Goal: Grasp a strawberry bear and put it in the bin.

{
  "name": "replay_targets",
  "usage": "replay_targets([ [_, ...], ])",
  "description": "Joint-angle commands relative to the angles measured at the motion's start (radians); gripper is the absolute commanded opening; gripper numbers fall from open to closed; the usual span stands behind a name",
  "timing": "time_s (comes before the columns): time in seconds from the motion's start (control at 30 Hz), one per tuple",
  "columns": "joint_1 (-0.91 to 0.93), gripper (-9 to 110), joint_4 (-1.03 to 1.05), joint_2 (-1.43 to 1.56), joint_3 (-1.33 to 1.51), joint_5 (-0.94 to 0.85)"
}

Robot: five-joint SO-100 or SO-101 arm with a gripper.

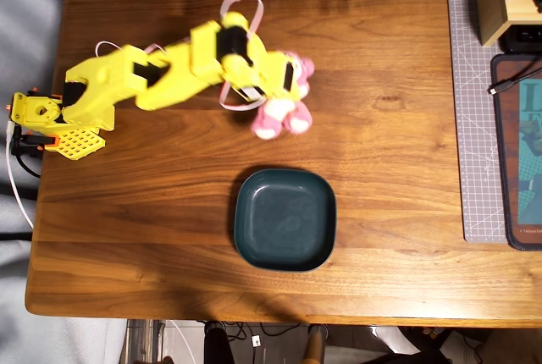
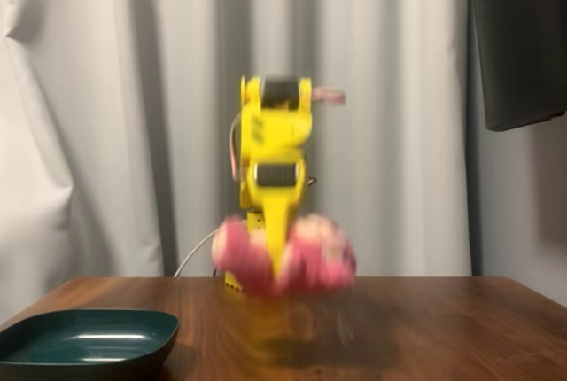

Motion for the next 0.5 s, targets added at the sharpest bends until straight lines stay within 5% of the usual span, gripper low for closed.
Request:
replay_targets([
  [0.0, 0.011, 0, 0.051, 0.244, 0.107, 0.054],
  [0.47, -0.261, 0, 0.041, 0.299, 0.066, 0.014],
])
